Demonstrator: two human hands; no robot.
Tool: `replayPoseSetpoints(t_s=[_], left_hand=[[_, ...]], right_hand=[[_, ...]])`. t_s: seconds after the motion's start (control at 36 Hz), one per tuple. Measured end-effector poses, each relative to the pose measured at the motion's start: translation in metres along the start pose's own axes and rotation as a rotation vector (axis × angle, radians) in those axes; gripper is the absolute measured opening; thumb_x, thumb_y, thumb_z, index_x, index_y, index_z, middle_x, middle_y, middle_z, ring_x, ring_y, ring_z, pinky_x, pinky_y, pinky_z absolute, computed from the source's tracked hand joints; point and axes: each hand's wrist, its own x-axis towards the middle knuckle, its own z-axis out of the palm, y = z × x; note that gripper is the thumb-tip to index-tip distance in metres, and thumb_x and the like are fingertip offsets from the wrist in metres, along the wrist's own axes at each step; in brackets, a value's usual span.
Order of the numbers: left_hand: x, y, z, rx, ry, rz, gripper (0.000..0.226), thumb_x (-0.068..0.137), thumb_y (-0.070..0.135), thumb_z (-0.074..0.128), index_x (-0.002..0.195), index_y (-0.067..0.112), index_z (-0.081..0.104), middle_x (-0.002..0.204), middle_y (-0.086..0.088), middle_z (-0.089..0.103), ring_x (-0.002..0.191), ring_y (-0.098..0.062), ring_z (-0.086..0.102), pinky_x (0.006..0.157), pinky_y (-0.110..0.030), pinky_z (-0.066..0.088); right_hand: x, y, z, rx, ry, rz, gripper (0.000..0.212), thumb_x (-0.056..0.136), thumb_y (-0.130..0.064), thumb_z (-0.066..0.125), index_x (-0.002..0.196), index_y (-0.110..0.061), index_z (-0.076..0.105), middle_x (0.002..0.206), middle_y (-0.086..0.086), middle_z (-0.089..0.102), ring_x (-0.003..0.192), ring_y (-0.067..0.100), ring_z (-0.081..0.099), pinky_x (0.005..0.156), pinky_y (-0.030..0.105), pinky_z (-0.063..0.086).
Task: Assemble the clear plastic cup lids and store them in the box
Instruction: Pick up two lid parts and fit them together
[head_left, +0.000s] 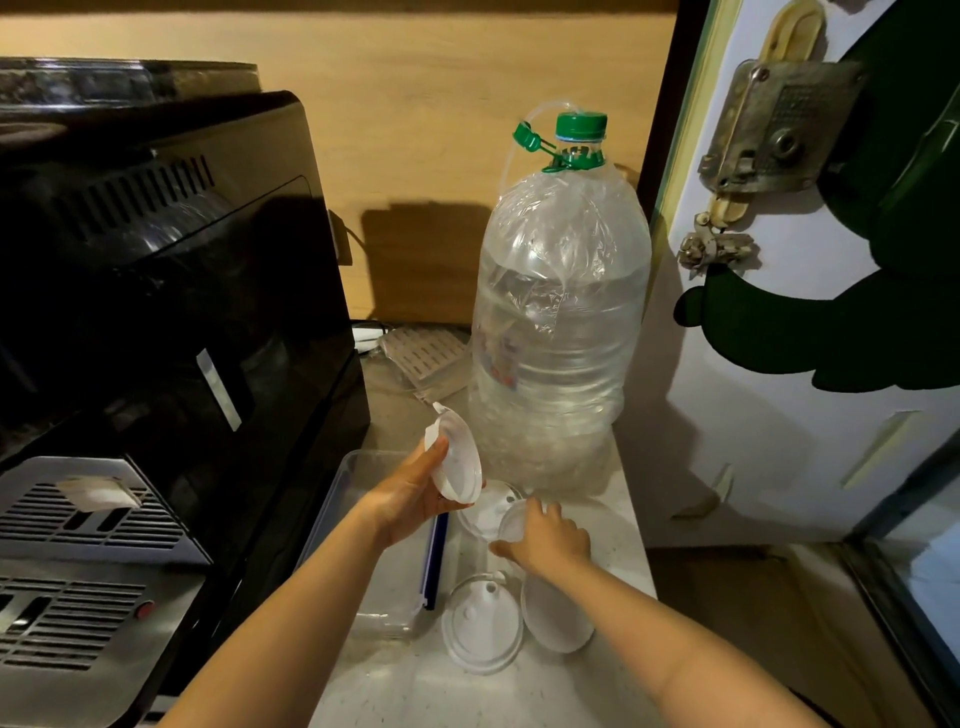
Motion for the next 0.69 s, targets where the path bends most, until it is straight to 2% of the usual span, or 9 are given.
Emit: replayPoseSetpoints(t_s=[0.08,0.19,0.33,0.39,0.5,0.61,0.69], left_hand=[[0.003,-0.002,-0.002,-0.011,-0.007,0.007,0.137,0.023,0.063,0.084,0.139,0.02,0.026,0.129,-0.015,0.047,0.105,-0.029,0.057,0.07,-0.031,0.06],[0.003,-0.002,-0.002,-0.004,-0.044,0.038,0.13,0.023,0.057,0.087,0.135,0.021,0.032,0.116,-0.009,0.053,0.1,-0.025,0.058,0.068,-0.03,0.059],[0.006,-0.001,-0.001,0.057,-0.08,0.054,0.127,0.024,0.054,0.088,0.134,0.019,0.032,0.112,-0.009,0.052,0.099,-0.024,0.057,0.075,-0.031,0.057],[0.008,-0.001,-0.002,0.061,-0.08,0.046,0.128,0.025,0.052,0.089,0.134,0.019,0.031,0.113,-0.012,0.052,0.101,-0.027,0.057,0.075,-0.032,0.058],[0.012,-0.002,-0.007,0.069,-0.084,0.031,0.129,0.027,0.049,0.09,0.137,0.02,0.028,0.13,-0.021,0.046,0.12,-0.041,0.049,0.088,-0.04,0.05],[0.014,0.002,-0.008,0.081,-0.081,0.054,0.125,0.024,0.05,0.089,0.132,0.023,0.032,0.117,-0.009,0.05,0.105,-0.028,0.054,0.076,-0.033,0.053],[0.017,0.003,-0.01,0.085,-0.097,0.059,0.129,0.028,0.049,0.09,0.138,0.02,0.029,0.125,-0.015,0.047,0.108,-0.03,0.052,0.079,-0.034,0.052]], right_hand=[[-0.001,0.0,-0.006,0.115,0.01,-0.024,0.091,0.075,-0.063,0.058,0.144,-0.018,0.019,0.148,0.012,0.031,0.13,0.035,0.041,0.103,0.043,0.037],[-0.005,-0.002,-0.015,0.316,0.043,-0.051,0.089,0.071,-0.06,0.062,0.141,-0.019,0.025,0.146,0.009,0.035,0.128,0.033,0.044,0.099,0.041,0.042],[-0.006,-0.005,-0.031,0.52,0.08,-0.107,0.084,0.073,-0.056,0.065,0.14,-0.02,0.028,0.146,0.008,0.036,0.129,0.029,0.043,0.1,0.038,0.041],[-0.006,-0.008,-0.039,0.596,0.088,-0.115,0.084,0.072,-0.055,0.067,0.139,-0.022,0.03,0.144,0.007,0.039,0.127,0.028,0.045,0.098,0.035,0.043],[-0.01,-0.01,-0.059,0.731,0.102,-0.167,0.08,0.076,-0.045,0.069,0.14,-0.019,0.03,0.146,0.009,0.035,0.131,0.026,0.04,0.092,0.027,0.035],[-0.013,-0.011,-0.076,0.821,0.114,-0.22,0.074,0.08,-0.038,0.067,0.141,-0.016,0.03,0.146,0.005,0.036,0.125,0.016,0.041,0.089,0.021,0.031],[-0.014,-0.015,-0.087,0.843,0.126,-0.249,0.082,0.078,-0.039,0.069,0.144,-0.017,0.025,0.149,0.004,0.033,0.135,0.019,0.035,0.096,0.023,0.031]])
